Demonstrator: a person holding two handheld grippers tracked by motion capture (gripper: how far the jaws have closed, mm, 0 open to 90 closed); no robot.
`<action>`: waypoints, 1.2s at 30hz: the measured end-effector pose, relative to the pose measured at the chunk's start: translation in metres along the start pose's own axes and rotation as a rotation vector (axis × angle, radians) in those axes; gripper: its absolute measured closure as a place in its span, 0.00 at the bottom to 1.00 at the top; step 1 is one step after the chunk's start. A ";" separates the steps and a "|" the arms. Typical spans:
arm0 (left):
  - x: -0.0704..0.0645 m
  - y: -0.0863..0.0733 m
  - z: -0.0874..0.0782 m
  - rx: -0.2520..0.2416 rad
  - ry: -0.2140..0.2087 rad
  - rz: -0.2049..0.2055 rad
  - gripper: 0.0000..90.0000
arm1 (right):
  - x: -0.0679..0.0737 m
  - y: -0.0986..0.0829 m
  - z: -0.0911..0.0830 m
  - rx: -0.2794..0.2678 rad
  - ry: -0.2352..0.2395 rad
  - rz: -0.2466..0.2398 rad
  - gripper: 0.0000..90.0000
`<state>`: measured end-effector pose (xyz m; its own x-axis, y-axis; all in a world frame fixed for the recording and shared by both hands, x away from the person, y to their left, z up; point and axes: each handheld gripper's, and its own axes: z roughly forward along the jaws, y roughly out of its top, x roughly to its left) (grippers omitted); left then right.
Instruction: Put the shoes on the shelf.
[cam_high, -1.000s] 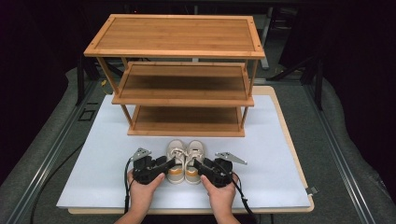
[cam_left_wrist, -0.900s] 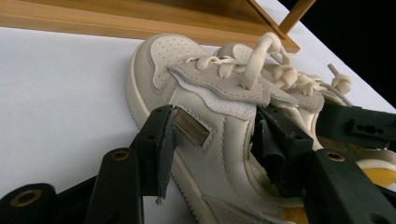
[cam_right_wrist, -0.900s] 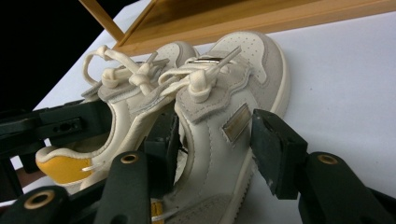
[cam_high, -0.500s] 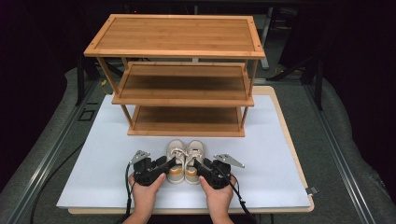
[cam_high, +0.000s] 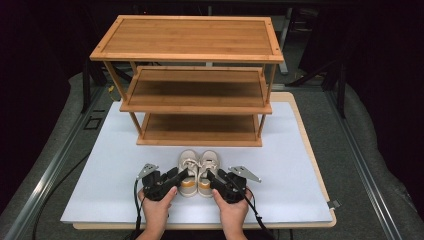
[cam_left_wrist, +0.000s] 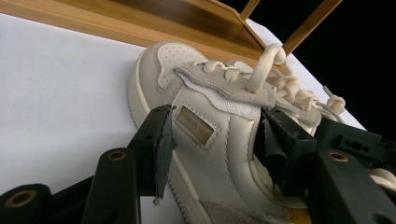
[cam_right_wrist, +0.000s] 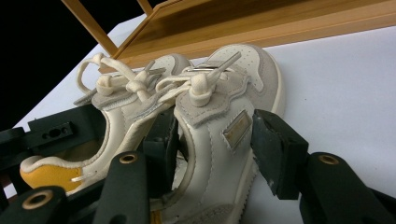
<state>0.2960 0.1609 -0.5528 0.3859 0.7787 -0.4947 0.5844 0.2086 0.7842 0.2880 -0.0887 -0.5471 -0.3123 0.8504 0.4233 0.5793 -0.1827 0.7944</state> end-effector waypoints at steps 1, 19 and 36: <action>0.000 0.000 0.000 0.000 0.001 0.004 0.52 | 0.000 0.000 0.001 -0.012 0.000 -0.001 0.57; -0.001 0.000 0.000 -0.006 0.005 0.014 0.57 | 0.000 -0.003 0.001 -0.031 0.002 0.031 0.60; -0.004 0.002 0.000 0.002 0.018 0.036 0.59 | 0.002 -0.003 0.001 -0.033 -0.014 0.029 0.62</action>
<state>0.2955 0.1584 -0.5494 0.3937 0.7964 -0.4591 0.5714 0.1792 0.8008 0.2863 -0.0863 -0.5488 -0.2855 0.8513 0.4402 0.5625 -0.2231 0.7961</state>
